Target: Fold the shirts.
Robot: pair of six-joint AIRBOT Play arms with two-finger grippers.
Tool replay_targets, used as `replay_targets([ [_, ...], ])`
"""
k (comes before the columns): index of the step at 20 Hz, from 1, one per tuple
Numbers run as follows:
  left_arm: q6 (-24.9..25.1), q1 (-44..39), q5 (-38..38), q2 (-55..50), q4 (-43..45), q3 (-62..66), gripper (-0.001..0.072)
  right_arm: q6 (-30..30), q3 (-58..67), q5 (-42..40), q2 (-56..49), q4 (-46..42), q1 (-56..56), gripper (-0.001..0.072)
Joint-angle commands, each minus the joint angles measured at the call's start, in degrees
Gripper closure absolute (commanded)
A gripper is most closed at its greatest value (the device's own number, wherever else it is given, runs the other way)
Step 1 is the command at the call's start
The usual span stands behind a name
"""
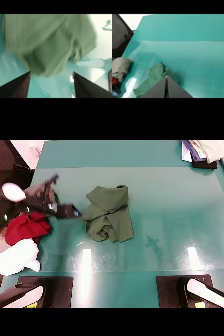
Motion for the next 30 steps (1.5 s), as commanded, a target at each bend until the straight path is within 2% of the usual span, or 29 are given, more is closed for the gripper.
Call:
replay_targets([
  [1, 4.1, 0.7, 9.3, 5.0, -9.6, -20.7, 0.0105, 0.0, 0.1, 0.3, -1.6, 0.0, 4.0, 0.0695],
  [4, 11.0, 0.4, 12.7, 5.0, -17.4, -26.1, 0.0105, 0.0, 0.1, 0.4, -4.0, -0.1, 7.3, 0.0695],
  [8, 11.1, -6.8, 20.8, 5.0, -17.2, -26.4, 0.0086, 2.4, 0.1, 0.6, -6.8, 0.0, 9.9, 0.0695],
  [12, 7.7, -12.4, 29.1, 5.0, -17.6, -26.4, 0.0087, 2.5, 0.0, 0.6, -8.3, -0.1, 11.5, 0.0695],
  [14, 7.7, -14.1, 32.5, 5.0, -19.1, -26.3, 0.0095, 3.5, 0.1, 0.3, -8.4, -3.2, 12.5, 0.0696],
  [16, 7.8, -15.4, 35.2, 5.0, -21.0, -26.3, 0.0362, 5.6, 0.1, 0.5, -8.4, -10.6, 14.5, 0.0695],
  [17, 7.7, -15.6, 35.8, 5.0, -21.2, -26.3, 0.0415, 5.9, 0.0, 0.7, -8.4, -13.3, 15.8, 0.0696],
  [19, 7.7, -15.6, 37.1, 5.0, -21.4, -26.3, 0.0422, 6.0, 0.0, 0.6, -8.5, -17.7, 19.0, 0.0695],
  [20, 7.0, -15.6, 37.6, 5.0, -21.6, -26.3, 0.0465, 6.0, 0.0, 0.5, -8.6, -19.2, 20.5, 0.0695],
  [21, 6.7, -15.6, 37.7, 5.0, -21.6, -26.3, 0.0668, 6.0, 0.0, 0.5, -8.8, -19.6, 21.9, 0.0695],
  [24, 6.6, -15.4, 37.5, 5.0, -21.6, -26.2, 0.0684, 6.4, 0.0, 0.5, -10.6, -19.6, 24.7, 0.0695],
  [25, 6.6, -14.8, 36.1, 5.1, -21.2, -25.6, 0.0684, 8.5, 0.0, 0.5, -11.5, -19.5, 25.3, 0.069],
  [26, 6.7, -14.0, 34.4, 5.4, -20.7, -24.7, 0.0684, 11.0, 0.0, 1.0, -12.8, -19.5, 26.0, 0.0553],
  [27, 6.7, -12.9, 32.3, 5.9, -19.3, -23.4, 0.0684, 11.1, 0.0, 1.6, -14.3, -19.6, 26.6, 0.0223],
  [28, 6.7, -11.6, 29.7, 6.5, -16.6, -21.7, 0.0684, 11.1, 0.0, 2.5, -16.3, -19.6, 27.4, 0.0035],
  [29, 6.6, -10.3, 27.1, 6.9, -14.2, -19.9, 0.0684, 11.1, 0.0, 3.0, -18.4, -19.6, 28.3, 0.004],
  [30, 6.6, -9.4, 24.7, 7.3, -12.2, -18.1, 0.0684, 11.5, 0.0, 2.6, -21.0, -19.6, 29.6, 0.0107],
])
